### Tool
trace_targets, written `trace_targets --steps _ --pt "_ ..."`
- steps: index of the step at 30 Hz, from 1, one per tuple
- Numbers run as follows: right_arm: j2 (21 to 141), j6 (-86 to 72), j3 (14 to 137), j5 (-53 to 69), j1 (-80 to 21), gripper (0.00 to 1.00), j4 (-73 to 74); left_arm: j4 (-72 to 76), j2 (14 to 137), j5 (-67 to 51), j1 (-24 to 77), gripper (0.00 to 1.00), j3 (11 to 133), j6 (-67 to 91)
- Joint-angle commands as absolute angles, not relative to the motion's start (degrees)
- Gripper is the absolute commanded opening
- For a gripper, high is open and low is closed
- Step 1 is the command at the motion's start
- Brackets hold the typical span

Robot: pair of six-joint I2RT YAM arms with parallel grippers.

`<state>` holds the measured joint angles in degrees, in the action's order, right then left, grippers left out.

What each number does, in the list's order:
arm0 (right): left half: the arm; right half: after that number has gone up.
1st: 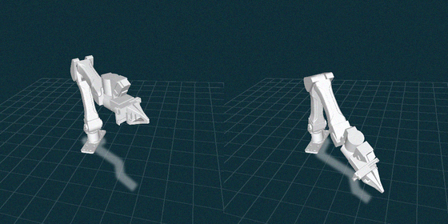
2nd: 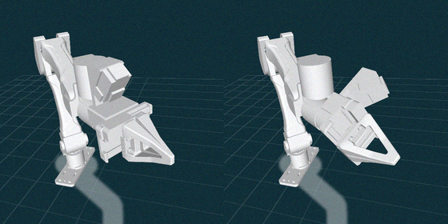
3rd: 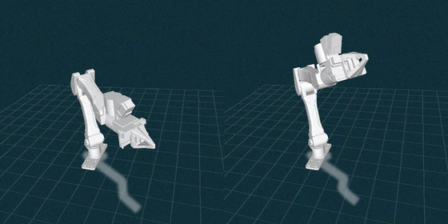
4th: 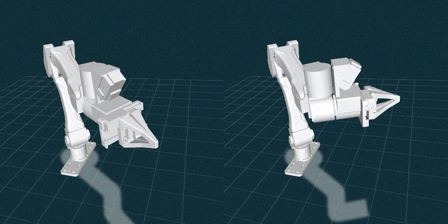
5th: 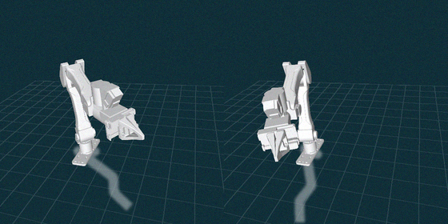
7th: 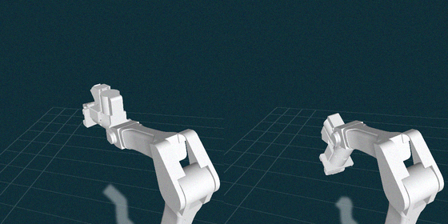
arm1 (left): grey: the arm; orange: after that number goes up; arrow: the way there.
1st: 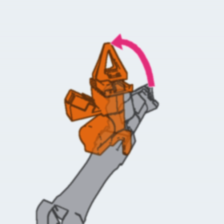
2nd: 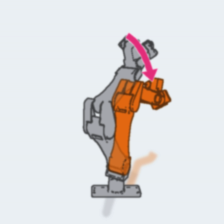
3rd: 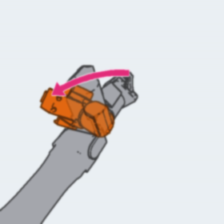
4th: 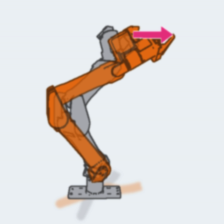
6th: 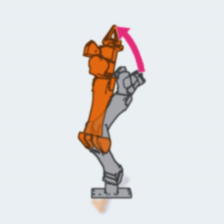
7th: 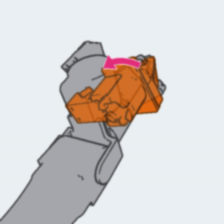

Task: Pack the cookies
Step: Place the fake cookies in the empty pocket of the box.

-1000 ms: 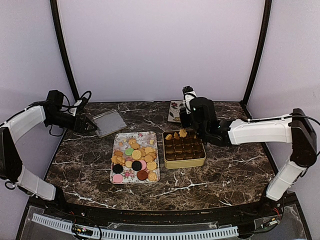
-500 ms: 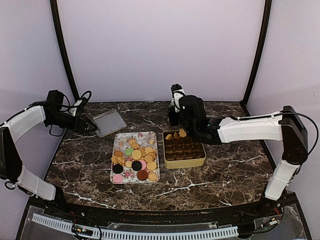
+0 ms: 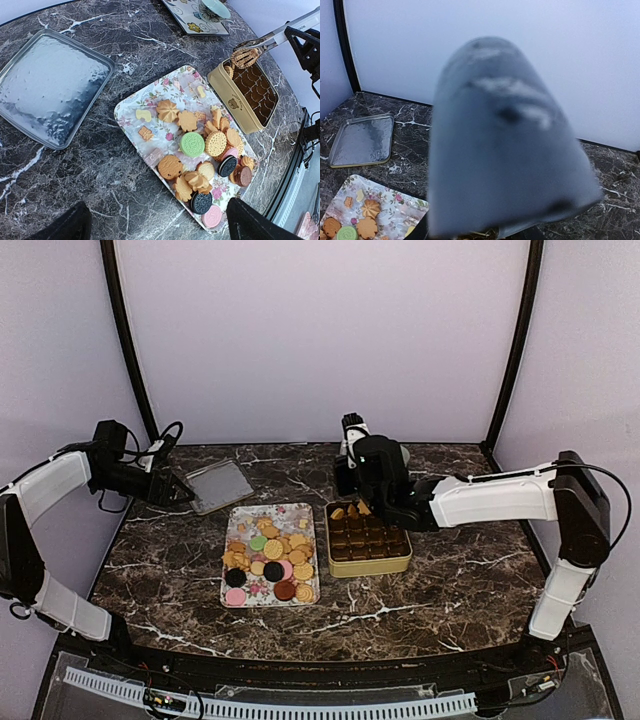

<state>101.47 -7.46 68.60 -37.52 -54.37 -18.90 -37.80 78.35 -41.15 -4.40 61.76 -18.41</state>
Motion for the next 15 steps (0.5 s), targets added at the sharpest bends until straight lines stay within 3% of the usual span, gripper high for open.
trace_targets --steps 1,15 --pt "101.6 -9.5 69.2 -38.6 -54.2 0.39 -21.8 -38.4 77.6 -42.0 -4.9 0.96 61.7 -18.8" --pt "95.1 -10.8 61.9 -42.2 -53.4 0.37 -21.8 -38.3 77.9 -42.0 -4.9 0.96 61.4 -18.7"
